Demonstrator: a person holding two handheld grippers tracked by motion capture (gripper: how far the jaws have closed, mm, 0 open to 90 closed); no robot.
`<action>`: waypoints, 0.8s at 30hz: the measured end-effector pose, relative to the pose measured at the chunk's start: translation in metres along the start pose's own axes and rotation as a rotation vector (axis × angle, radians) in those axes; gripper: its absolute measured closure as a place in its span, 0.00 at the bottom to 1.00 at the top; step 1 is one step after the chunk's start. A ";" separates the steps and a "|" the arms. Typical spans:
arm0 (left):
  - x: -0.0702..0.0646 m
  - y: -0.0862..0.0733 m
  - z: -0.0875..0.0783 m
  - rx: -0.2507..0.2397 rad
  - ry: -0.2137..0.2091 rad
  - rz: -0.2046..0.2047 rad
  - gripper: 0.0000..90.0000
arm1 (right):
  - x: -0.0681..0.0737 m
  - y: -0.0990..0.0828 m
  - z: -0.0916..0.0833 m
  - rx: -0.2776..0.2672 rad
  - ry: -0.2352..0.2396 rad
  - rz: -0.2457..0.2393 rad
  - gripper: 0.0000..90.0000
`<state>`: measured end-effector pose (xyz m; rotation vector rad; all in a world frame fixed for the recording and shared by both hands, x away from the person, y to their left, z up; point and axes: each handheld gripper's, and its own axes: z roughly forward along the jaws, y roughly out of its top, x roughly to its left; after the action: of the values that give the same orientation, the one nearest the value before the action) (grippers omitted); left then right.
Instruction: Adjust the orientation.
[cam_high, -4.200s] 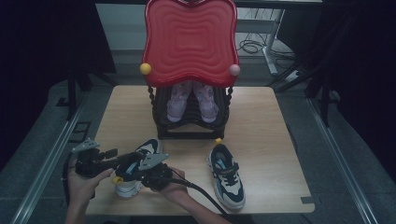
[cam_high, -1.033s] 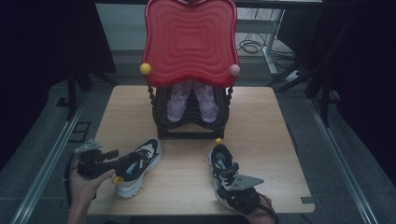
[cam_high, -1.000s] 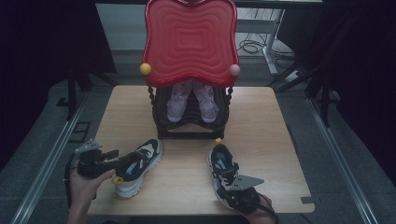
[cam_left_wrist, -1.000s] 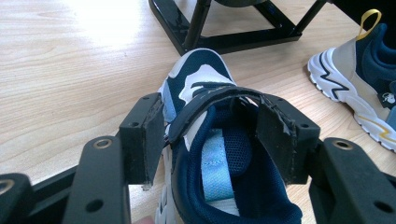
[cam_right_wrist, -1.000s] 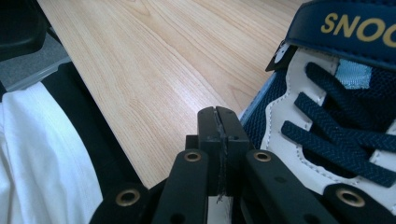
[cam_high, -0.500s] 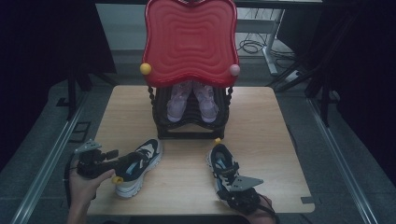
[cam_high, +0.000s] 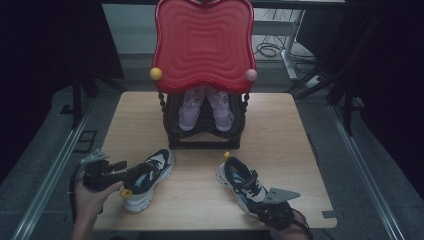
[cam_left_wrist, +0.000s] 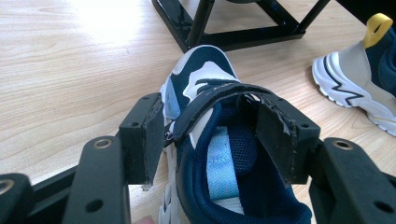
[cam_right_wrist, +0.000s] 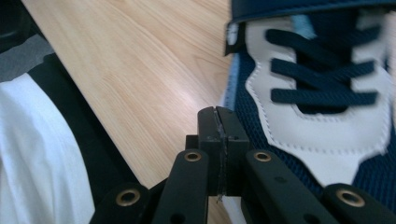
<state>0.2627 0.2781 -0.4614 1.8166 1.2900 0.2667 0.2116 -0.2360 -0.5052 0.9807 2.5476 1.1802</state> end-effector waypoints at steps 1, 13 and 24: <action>0.000 0.000 0.000 0.000 0.000 -0.002 0.47 | -0.005 -0.003 -0.004 -0.004 -0.012 0.010 1.00; 0.001 0.000 0.001 0.003 0.001 -0.004 0.47 | -0.028 -0.013 -0.018 -0.015 -0.065 0.066 1.00; 0.000 0.000 0.002 0.004 0.000 -0.003 0.47 | -0.055 -0.017 -0.023 -0.034 -0.114 0.126 1.00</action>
<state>0.2638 0.2776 -0.4629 1.8181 1.2943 0.2623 0.2359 -0.2926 -0.5088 1.1799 2.4017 1.1586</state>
